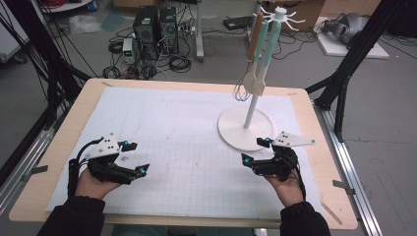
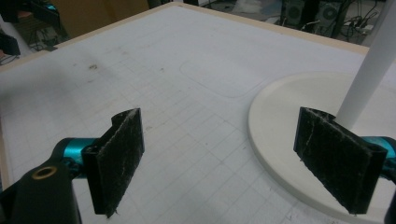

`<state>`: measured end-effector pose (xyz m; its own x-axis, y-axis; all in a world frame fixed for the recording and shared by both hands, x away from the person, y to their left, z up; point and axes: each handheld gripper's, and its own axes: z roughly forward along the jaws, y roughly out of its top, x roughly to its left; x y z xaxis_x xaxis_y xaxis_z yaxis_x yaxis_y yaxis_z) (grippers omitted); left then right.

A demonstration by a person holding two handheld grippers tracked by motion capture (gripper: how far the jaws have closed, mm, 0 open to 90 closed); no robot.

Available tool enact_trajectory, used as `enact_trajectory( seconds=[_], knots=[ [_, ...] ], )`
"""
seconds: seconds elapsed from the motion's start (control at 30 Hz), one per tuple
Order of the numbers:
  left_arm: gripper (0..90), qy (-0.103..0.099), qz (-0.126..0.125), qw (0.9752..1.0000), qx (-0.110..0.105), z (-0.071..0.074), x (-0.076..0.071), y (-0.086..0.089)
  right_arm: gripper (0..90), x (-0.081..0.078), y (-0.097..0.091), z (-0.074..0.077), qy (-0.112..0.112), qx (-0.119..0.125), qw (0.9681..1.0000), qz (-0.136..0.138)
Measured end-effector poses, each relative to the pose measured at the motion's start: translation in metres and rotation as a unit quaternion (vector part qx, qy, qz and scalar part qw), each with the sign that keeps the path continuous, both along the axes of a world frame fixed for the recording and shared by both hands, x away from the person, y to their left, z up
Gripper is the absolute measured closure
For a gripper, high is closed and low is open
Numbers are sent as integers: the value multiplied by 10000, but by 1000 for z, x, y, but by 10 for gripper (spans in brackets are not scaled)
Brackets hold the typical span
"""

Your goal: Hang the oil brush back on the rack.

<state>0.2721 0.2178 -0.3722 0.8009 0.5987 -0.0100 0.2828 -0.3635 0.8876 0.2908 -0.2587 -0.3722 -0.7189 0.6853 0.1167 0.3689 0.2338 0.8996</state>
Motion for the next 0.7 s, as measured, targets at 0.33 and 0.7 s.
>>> enact_trajectory(
  seconds=[0.33, 0.7],
  knots=[
    [160, 21, 18, 10000, -7, 0, 0, 0, 114, -6, -3, -14, 57, 31, 10000, 61],
    [150, 37, 28, 10000, 33, -2, 0, -1, 112, -13, -8, -26, 127, 18, 9998, 121]
  ],
)
